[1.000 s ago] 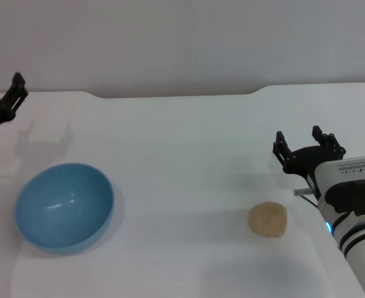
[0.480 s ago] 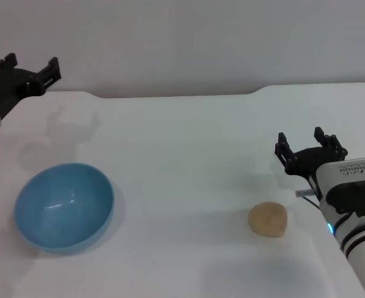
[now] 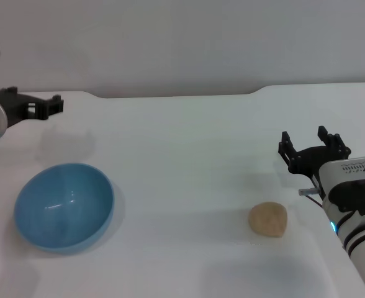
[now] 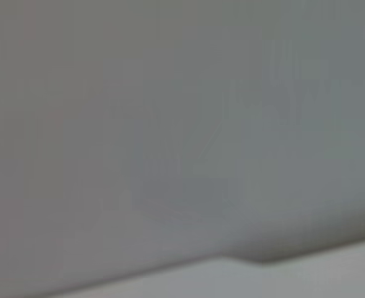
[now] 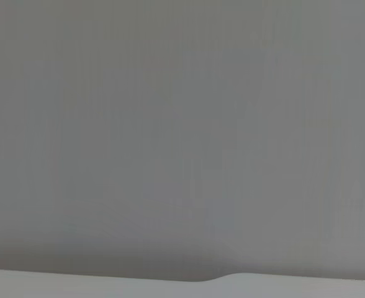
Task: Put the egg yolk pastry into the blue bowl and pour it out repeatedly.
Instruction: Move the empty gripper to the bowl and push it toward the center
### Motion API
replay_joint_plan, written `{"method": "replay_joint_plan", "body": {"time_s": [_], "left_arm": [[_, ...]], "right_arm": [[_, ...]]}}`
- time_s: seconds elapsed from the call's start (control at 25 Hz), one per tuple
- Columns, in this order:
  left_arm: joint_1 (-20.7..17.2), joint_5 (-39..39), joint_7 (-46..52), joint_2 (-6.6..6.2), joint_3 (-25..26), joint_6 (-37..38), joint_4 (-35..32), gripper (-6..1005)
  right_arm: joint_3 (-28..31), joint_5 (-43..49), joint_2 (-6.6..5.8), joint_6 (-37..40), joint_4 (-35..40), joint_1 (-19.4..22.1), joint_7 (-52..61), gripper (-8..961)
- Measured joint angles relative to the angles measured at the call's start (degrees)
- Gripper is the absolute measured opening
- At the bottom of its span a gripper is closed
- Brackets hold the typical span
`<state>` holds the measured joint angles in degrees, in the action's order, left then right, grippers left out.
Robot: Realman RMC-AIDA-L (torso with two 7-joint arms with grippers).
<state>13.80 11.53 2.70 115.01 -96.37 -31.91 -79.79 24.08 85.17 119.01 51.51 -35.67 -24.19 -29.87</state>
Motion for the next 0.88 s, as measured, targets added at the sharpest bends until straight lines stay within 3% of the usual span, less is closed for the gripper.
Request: {"method": "replay_joint_plan", "body": {"time_s": [0.08,0.16,0.24,0.36,0.88], "left_arm": [[0.55,0.52,-5.41,2.18,3.42,-7.32,-2.19,844],[1.29,2.32,-8.43,2.61,4.92,-12.67,-3.52,843],[2.97,6.53,-12.25,2.28,7.01,-19.51,-4.37,843],[3.75,8.48,-15.64,2.53,9.78,-24.12,-4.83,844],[9.36,7.78,-17.91,2.34,19.26,-43.41,-7.92,843]], "right_arm": [[0.01,0.00,0.01,-0.02,0.25,-0.04,0.00,694],[0.00,0.00,0.03,-0.08,0.33,-0.06,0.00,694],[0.00,0.00,0.04,-0.10,0.42,-0.07,0.00,693],[0.00,0.00,0.08,-0.31,0.55,-0.07,-0.01,693],[0.00,-0.01,0.17,-1.24,0.70,0.00,-0.01,695]]}}
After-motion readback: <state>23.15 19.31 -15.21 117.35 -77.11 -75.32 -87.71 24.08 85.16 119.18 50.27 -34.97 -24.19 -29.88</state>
